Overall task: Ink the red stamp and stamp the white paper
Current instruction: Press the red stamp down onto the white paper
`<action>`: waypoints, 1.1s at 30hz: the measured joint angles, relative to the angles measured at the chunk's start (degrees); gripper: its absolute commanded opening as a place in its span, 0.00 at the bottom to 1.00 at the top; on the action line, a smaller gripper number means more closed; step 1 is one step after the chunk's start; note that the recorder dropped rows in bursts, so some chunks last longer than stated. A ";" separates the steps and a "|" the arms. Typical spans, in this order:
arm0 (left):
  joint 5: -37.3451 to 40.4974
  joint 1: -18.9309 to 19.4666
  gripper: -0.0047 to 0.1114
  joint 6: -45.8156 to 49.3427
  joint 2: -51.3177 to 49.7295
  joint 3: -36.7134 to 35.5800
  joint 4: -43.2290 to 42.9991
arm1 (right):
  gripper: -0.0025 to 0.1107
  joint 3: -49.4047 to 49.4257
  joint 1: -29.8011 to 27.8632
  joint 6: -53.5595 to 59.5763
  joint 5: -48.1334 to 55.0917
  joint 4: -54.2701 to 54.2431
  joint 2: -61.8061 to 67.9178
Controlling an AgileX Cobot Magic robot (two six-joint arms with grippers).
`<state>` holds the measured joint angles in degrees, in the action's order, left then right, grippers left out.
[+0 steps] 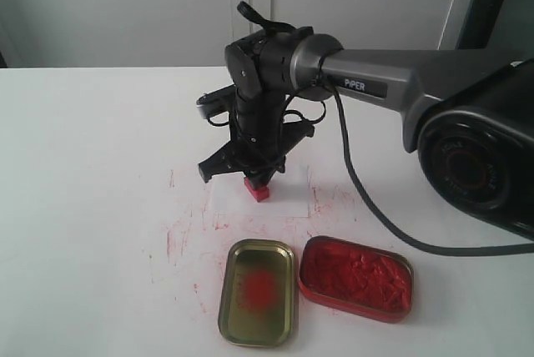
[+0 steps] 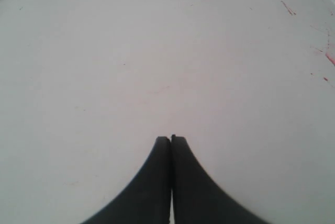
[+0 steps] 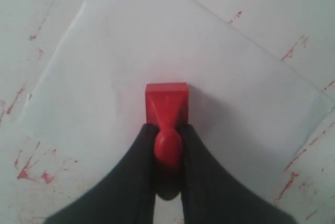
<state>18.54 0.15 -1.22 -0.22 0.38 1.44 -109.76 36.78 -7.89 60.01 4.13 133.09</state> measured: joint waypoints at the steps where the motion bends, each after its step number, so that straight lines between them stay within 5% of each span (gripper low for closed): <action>1: 0.00 0.00 0.04 0.00 0.00 0.00 0.00 | 0.02 0.00 -0.26 0.00 -0.15 -0.74 0.00; 33: 0.00 0.00 0.04 0.00 0.00 0.00 0.00 | 0.02 1.05 -4.24 2.49 -3.42 -11.73 -2.28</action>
<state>18.54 0.15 -1.22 -0.22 0.38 1.44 -108.71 32.54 -5.40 56.60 -7.60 130.80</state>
